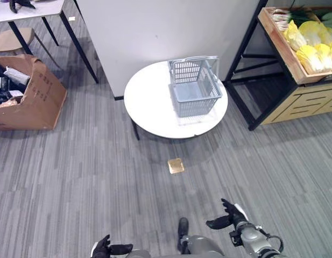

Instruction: Get the vegetables into the basket

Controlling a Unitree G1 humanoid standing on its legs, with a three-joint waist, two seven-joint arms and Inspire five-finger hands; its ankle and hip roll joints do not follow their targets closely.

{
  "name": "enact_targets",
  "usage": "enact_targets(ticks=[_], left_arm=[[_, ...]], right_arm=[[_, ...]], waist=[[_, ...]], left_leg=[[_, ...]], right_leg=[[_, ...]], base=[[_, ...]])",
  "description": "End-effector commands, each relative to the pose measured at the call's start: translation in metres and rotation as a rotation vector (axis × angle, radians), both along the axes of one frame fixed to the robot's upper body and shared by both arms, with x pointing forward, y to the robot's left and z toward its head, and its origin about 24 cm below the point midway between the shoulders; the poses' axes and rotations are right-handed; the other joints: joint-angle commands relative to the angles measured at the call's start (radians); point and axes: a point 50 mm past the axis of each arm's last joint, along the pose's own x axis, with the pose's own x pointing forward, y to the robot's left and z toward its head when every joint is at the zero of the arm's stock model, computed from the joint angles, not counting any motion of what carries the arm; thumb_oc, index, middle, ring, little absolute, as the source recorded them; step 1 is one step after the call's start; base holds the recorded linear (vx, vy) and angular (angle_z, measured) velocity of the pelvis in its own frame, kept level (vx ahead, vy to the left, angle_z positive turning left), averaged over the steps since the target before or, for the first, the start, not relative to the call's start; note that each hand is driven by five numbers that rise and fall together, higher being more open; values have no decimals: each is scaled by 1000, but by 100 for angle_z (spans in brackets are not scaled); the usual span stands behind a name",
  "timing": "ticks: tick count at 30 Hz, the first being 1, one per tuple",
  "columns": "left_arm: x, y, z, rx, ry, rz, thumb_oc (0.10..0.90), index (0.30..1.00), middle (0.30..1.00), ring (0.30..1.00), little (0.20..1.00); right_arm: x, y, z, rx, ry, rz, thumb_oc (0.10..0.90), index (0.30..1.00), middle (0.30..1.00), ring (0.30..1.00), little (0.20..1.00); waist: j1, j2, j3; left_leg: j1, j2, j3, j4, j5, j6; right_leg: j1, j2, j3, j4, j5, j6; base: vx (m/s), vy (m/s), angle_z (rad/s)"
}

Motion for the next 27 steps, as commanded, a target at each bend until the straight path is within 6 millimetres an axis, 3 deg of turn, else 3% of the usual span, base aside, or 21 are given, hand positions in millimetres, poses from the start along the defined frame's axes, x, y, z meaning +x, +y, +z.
enact_targets(ticks=[1,3,4,6,8,11,14,17,19,24,25,27], left_arm=[[9,0,3,-4,-51,-22,900,1000,1000,1000,1000],[14,0,4,0,-63,-31,900,1000,1000,1000,1000],[15,0,5,5,-65,-42,900,1000,1000,1000,1000],[14,0,5,7,-64,-44,900,1000,1000,1000,1000],[15,-1,5,14,-73,-51,900,1000,1000,1000,1000],[12,4,5,24,-63,-40,900,1000,1000,1000,1000],[2,11,4,39,-29,-38,900,1000,1000,1000,1000],[1,17,6,53,-23,-54,900,1000,1000,1000,1000],[1,22,7,69,-21,-60,900,1000,1000,1000,1000],[6,29,10,89,-39,-52,900,1000,1000,1000,1000],[6,31,11,95,-36,-44,900,1000,1000,1000,1000],[4,33,11,98,-31,-35,900,1000,1000,1000,1000]], right_arm=[[-14,-14,-2,-28,17,-57,900,1000,1000,1000,1000],[-21,-20,-3,-45,45,-80,900,1000,1000,1000,1000],[-27,-23,-5,-58,70,-87,900,1000,1000,1000,1000],[-30,-23,-6,-61,76,-90,900,1000,1000,1000,1000],[-31,-24,-6,-72,82,-88,900,1000,1000,1000,1000],[-38,-22,-10,-69,109,-109,900,1000,1000,1000,1000],[-46,-17,-14,-54,133,-124,900,1000,1000,1000,1000],[-47,-13,-15,-40,140,-123,900,1000,1000,1000,1000],[-43,-6,-16,-22,129,-103,900,1000,1000,1000,1000],[-31,3,-14,5,89,-91,900,1000,1000,1000,1000],[-24,7,-13,12,67,-76,900,1000,1000,1000,1000],[-14,13,-9,29,28,-69,900,1000,1000,1000,1000]], waist=[[0,-24,38],[10,-28,48],[19,-24,44],[27,-17,43],[51,5,41],[82,6,32],[78,-16,6],[76,-45,-5],[71,-65,-8],[75,-79,-11],[78,-80,-7],[82,-74,-2]], left_leg=[[-67,44,-9,-5,130,2],[-149,-1,-7,-32,89,14],[-200,-7,26,-130,56,25],[-215,-1,41,-191,75,24],[-273,24,57,-317,179,20],[-286,28,20,-358,232,11],[-258,8,40,-335,205,36],[-254,-23,70,-292,160,69],[-255,-45,94,-259,129,82],[-240,-63,110,-237,82,104],[-228,-63,123,-233,69,114],[-190,-60,141,-245,52,126]], right_leg=[[-2,-93,39,33,-39,95],[32,-107,42,20,-52,98],[56,-116,39,8,-68,106],[74,-116,43,3,-75,109],[113,-101,59,-17,-92,111],[174,-94,108,-18,-123,117],[195,-125,144,9,-130,139],[186,-171,170,39,-76,168],[176,-197,183,56,4,189],[159,-228,176,79,98,206],[141,-243,153,116,142,211],[116,-260,93,177,163,210]], base=[[117,-65,25],[193,-18,26],[282,62,40],[207,85,31],[251,136,2],[352,207,-23],[334,294,-73],[232,262,-35],[181,230,-7],[142,178,-2],[116,169,-5],[165,215,-22]])
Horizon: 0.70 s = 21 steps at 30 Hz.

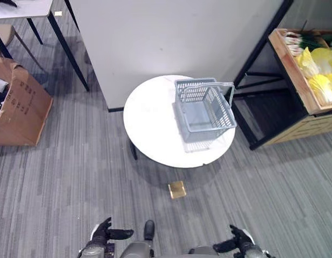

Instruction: Get the vegetables into the basket

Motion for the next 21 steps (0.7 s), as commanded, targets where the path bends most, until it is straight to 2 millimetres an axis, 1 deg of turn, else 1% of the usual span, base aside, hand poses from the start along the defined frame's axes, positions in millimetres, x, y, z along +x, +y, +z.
enact_targets(ticks=[1,4,5,6,7,10,13,15,16,18,19,20,21], left_arm=[[-21,4,-3,16,24,45,900,1000,1000,1000,1000],[-23,7,-3,18,33,49,900,1000,1000,1000,1000],[-24,6,-4,15,39,49,900,1000,1000,1000,1000],[-24,6,-4,15,38,49,900,1000,1000,1000,1000],[-25,7,-4,16,46,54,900,1000,1000,1000,1000],[-27,4,-5,12,60,43,900,1000,1000,1000,1000],[-28,2,-7,7,67,41,900,1000,1000,1000,1000],[-30,2,-7,7,72,51,900,1000,1000,1000,1000],[-30,0,-8,0,74,47,900,1000,1000,1000,1000],[-31,-2,-9,-3,81,44,900,1000,1000,1000,1000],[-33,-4,-10,-8,84,51,900,1000,1000,1000,1000],[-34,-4,-10,-10,89,52,900,1000,1000,1000,1000],[-36,-7,-11,-19,90,56,900,1000,1000,1000,1000]], right_arm=[[17,-8,10,-27,-88,9,900,1000,1000,1000,1000],[27,-3,14,-5,-135,6,900,1000,1000,1000,1000],[32,0,16,5,-156,14,900,1000,1000,1000,1000],[32,0,16,5,-156,14,900,1000,1000,1000,1000],[34,1,16,10,-164,17,900,1000,1000,1000,1000],[41,5,19,20,-186,27,900,1000,1000,1000,1000],[41,5,19,24,-188,26,900,1000,1000,1000,1000],[38,5,18,26,-181,29,900,1000,1000,1000,1000],[30,2,15,25,-161,23,900,1000,1000,1000,1000],[27,1,14,22,-144,19,900,1000,1000,1000,1000],[25,0,13,20,-134,26,900,1000,1000,1000,1000],[25,-1,13,16,-132,31,900,1000,1000,1000,1000],[22,-10,14,-3,-128,22,900,1000,1000,1000,1000]], waist=[[20,0,20],[9,-1,26],[2,3,36],[2,3,37],[0,3,40],[-19,2,50],[-45,-5,55],[-55,-5,57],[-62,-5,52],[-62,-5,45],[-60,-1,37],[-65,4,31],[-70,21,21]], left_leg=[[-83,51,0,109,-74,-71],[-39,59,19,91,-86,-68],[-20,69,26,86,-91,-70],[-19,69,26,86,-92,-71],[-6,75,27,81,-96,-73],[33,91,15,81,-119,-88],[76,101,-10,90,-153,-104],[111,116,-24,91,-174,-114],[130,125,-51,89,-185,-126],[136,132,-52,86,-188,-132],[147,148,-53,83,-181,-141],[157,165,-65,78,-172,-151],[163,198,-80,78,-143,-175]], right_leg=[[30,-26,-38,-78,236,23],[-11,-12,-80,-71,223,15],[-39,1,-101,-88,199,12],[-38,2,-102,-88,198,12],[-51,9,-112,-113,183,11],[-94,28,-87,-204,166,17],[-146,44,-17,-289,186,26],[-163,56,5,-312,200,30],[-159,67,21,-303,185,24],[-150,72,12,-306,179,19],[-149,82,-8,-294,168,12],[-145,96,-9,-286,158,2],[-138,118,-28,-266,123,-20]], base=[[141,146,-39],[141,81,-21],[125,39,-23],[118,0,-31],[96,-38,-16],[190,-82,-1],[254,-153,0],[327,-235,13],[322,-299,22],[191,-198,56],[173,-195,80],[300,-357,61],[225,-281,9]])
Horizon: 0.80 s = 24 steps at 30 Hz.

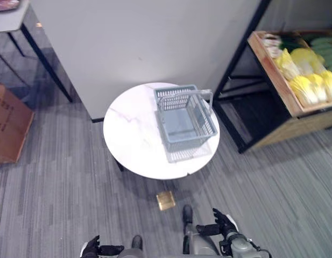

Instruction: Get the vegetables into the basket

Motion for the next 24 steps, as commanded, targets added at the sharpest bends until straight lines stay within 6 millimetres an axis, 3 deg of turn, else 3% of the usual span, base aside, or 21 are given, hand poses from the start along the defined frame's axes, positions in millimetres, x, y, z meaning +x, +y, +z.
enact_targets(ticks=[1,5,7,11,12,18,24], left_arm=[[5,0,1,3,-14,-28,900,1000,1000,1000,1000],[13,-8,1,-12,-44,-38,900,1000,1000,1000,1000],[23,-13,3,-26,-82,-49,900,1000,1000,1000,1000],[27,-19,2,-35,-93,-76,900,1000,1000,1000,1000],[29,-21,3,-35,-98,-87,900,1000,1000,1000,1000],[24,-15,2,-26,-78,-92,900,1000,1000,1000,1000],[26,-2,6,8,-78,-89,900,1000,1000,1000,1000]], right_arm=[[11,-31,11,-81,-57,1,900,1000,1000,1000,1000],[13,-44,16,-110,-72,-25,900,1000,1000,1000,1000],[8,-54,15,-134,-47,-45,900,1000,1000,1000,1000],[-1,-64,14,-157,-18,-81,900,1000,1000,1000,1000],[-4,-65,14,-162,-6,-88,900,1000,1000,1000,1000],[-15,-57,7,-143,47,-63,900,1000,1000,1000,1000],[-17,-46,2,-104,68,-33,900,1000,1000,1000,1000]], waist=[[-15,14,-7],[-23,38,-10],[-14,49,5],[-12,56,3],[-1,65,6],[7,58,3],[12,34,2]], left_leg=[[-22,46,-22,92,-9,-18],[-51,62,-47,156,65,-44],[-88,46,-56,191,103,-48],[-167,32,-38,91,88,-36],[-210,33,-43,44,127,-36],[-188,8,-41,35,114,-14],[-142,-22,-6,-37,109,24]], right_leg=[[-35,-2,-11,107,-66,47],[-20,20,-30,119,-99,18],[5,18,-46,125,-129,3],[33,3,-52,119,-150,9],[49,10,-45,120,-162,9],[68,8,-3,144,-167,17],[64,-34,34,107,-113,61]], base=[[196,-263,15],[131,-180,24],[125,-151,24],[116,-15,28],[119,56,28],[104,109,-30],[34,203,-19]])
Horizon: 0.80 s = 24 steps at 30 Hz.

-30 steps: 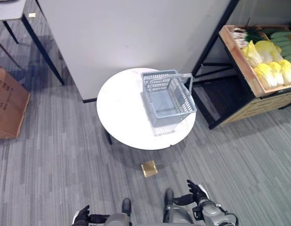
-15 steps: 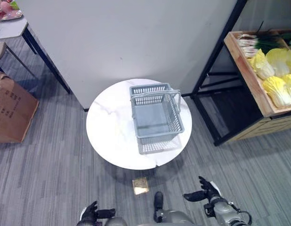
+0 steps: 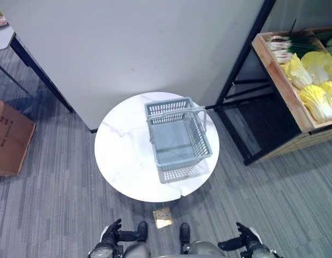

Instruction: Get the vegetables into the basket

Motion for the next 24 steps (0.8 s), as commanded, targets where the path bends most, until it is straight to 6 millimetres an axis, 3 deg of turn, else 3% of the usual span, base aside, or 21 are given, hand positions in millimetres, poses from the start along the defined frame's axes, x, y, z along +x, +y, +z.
enact_targets(ticks=[1,4,9,10,11,12,15,17,18,20,23,24], left_arm=[[-10,25,4,82,24,2,900,1000,1000,1000,1000],[-23,32,2,84,69,33,900,1000,1000,1000,1000],[-36,38,1,99,103,69,900,1000,1000,1000,1000],[-39,41,1,107,115,75,900,1000,1000,1000,1000],[-44,46,2,121,127,78,900,1000,1000,1000,1000],[-44,46,2,121,127,78,900,1000,1000,1000,1000],[-47,45,1,120,136,66,900,1000,1000,1000,1000],[-45,40,0,104,125,45,900,1000,1000,1000,1000],[-45,39,0,104,124,45,900,1000,1000,1000,1000],[-45,36,-1,95,113,49,900,1000,1000,1000,1000],[-44,34,-1,91,102,65,900,1000,1000,1000,1000],[-43,35,0,96,97,78,900,1000,1000,1000,1000]], right_arm=[[23,5,6,24,-76,38,900,1000,1000,1000,1000],[6,-4,2,48,-51,-151,900,1000,1000,1000,1000],[-4,-21,4,-10,-35,-238,900,1000,1000,1000,1000],[-6,-29,7,-41,-29,-248,900,1000,1000,1000,1000],[-4,-52,15,-123,-31,-266,900,1000,1000,1000,1000],[-4,-52,16,-123,-31,-266,900,1000,1000,1000,1000],[6,-101,43,-301,-53,-300,900,1000,1000,1000,1000],[59,-138,91,-494,-205,-186,900,1000,1000,1000,1000],[59,-138,91,-494,-206,-185,900,1000,1000,1000,1000],[97,-147,124,-595,-347,-106,900,1000,1000,1000,1000],[156,-137,182,-712,-624,49,900,1000,1000,1000,1000],[188,-119,224,-793,-800,189,900,1000,1000,1000,1000]], waist=[[30,-27,-10],[23,-39,-25],[22,-47,-51],[24,-49,-57],[26,-52,-67],[26,-52,-67],[35,-52,-71],[39,-55,-70],[39,-54,-69],[41,-53,-68],[44,-55,-67],[48,-57,-67]], left_leg=[[-11,9,2,37,-65,9],[15,4,23,22,-72,15],[48,9,37,8,-83,15],[53,11,37,5,-84,14],[60,12,36,1,-87,12],[61,12,35,1,-87,12],[65,14,36,1,-89,7],[59,16,38,1,-84,2],[60,17,38,1,-84,2],[56,18,38,1,-82,0],[49,19,35,1,-78,-2],[45,19,33,1,-77,-3]], right_leg=[[-70,-96,62,95,22,122],[-62,-104,76,75,36,132],[-36,-106,81,41,41,135],[-28,-108,77,32,41,135],[-17,-108,74,17,44,136],[-16,-108,74,17,44,136],[-4,-110,69,-1,50,139],[-3,-109,69,-14,57,142],[-3,-109,69,-14,57,142],[-5,-109,69,-17,60,143],[-9,-108,68,-21,65,144],[-10,-108,66,-22,66,144]], base=[[14,60,-5],[49,94,0],[56,18,-17],[52,-20,-5],[38,-20,-2],[0,0,0],[-10,0,-1],[-48,1,-3],[-35,8,-5],[-25,11,-5],[-23,4,-4],[0,0,0]])
